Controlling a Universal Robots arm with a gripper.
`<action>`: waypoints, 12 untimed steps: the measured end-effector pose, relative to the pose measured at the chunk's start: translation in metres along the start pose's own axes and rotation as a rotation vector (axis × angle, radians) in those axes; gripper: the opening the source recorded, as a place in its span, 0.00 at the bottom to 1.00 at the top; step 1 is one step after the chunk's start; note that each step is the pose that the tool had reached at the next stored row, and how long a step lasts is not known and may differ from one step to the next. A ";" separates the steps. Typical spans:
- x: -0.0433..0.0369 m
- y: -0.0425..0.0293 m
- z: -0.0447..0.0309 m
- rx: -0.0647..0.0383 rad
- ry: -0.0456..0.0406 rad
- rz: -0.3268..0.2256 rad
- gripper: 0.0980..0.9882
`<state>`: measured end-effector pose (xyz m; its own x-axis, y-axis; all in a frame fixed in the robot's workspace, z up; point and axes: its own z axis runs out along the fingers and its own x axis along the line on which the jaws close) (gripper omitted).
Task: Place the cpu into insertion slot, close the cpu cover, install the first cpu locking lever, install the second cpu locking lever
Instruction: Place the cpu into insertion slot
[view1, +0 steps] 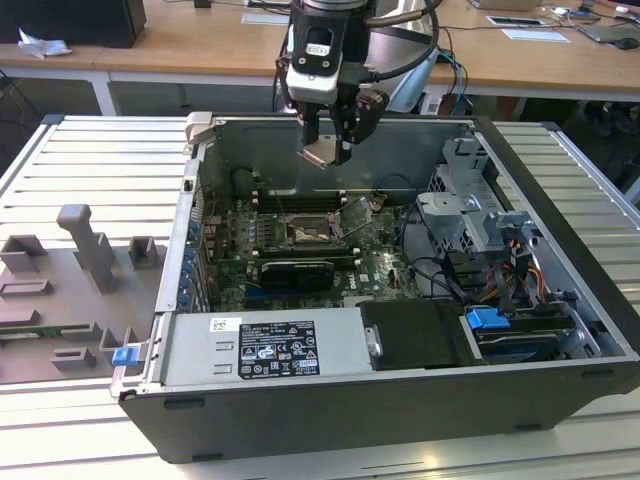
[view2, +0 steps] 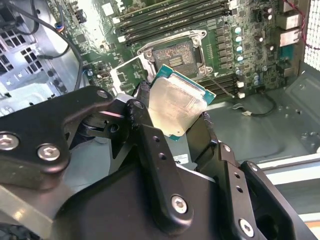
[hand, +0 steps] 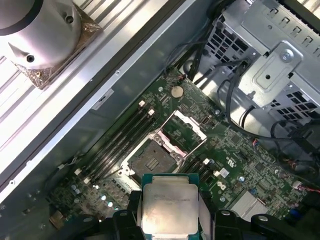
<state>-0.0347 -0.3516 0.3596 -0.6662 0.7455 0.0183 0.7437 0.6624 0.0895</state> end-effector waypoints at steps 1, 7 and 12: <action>0.0000 0.0000 0.0002 0.000 -0.0012 0.013 0.49; -0.0001 -0.0002 0.0025 -0.001 -0.0087 0.097 0.49; -0.0002 -0.0002 0.0037 -0.003 -0.0148 0.165 0.49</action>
<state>-0.0345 -0.3517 0.3559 -0.5341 0.8452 0.0183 0.8429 0.5307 0.0892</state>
